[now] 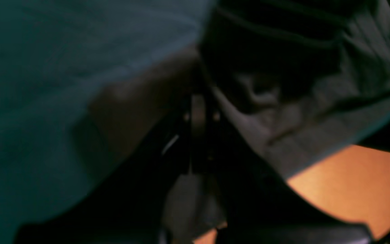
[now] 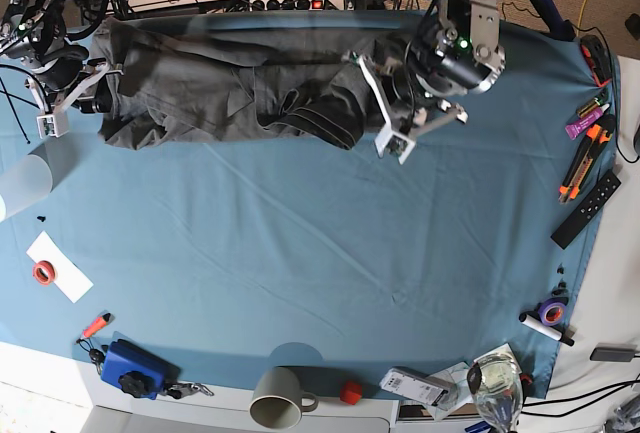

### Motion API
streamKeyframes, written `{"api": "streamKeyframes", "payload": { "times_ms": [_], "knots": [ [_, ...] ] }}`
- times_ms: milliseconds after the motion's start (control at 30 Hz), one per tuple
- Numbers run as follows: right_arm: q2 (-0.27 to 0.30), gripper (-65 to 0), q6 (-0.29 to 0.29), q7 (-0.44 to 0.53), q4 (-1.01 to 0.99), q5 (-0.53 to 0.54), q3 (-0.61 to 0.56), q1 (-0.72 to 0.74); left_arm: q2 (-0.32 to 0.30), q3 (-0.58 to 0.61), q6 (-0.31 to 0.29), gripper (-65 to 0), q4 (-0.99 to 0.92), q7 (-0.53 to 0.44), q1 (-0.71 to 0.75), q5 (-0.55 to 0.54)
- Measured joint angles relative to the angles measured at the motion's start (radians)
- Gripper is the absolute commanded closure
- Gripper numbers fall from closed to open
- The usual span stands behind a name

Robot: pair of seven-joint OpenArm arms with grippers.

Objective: Fold the T-shirt properly

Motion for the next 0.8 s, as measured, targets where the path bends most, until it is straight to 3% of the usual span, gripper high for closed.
{"api": "streamKeyframes", "payload": {
  "times_ms": [167,267,533,633,800],
  "knots": [
    [0.0,-16.1,0.0,0.0,0.0,0.0,0.0,0.0,0.0,0.0,0.0,0.0,0.0,-0.011,0.008,-0.005],
    [0.0,-16.1,0.0,0.0,0.0,0.0,0.0,0.0,0.0,0.0,-0.063,0.0,0.0,-0.007,0.008,-0.031],
    [0.0,-16.1,0.0,0.0,0.0,0.0,0.0,0.0,0.0,0.0,-0.218,0.0,0.0,0.158,0.06,-0.398],
    [0.0,-16.1,0.0,0.0,0.0,0.0,0.0,0.0,0.0,0.0,-0.22,0.0,0.0,0.181,0.095,-0.411],
    [0.0,-16.1,0.0,0.0,0.0,0.0,0.0,0.0,0.0,0.0,-0.166,0.0,0.008,0.177,0.087,-0.41]
  ]
}}
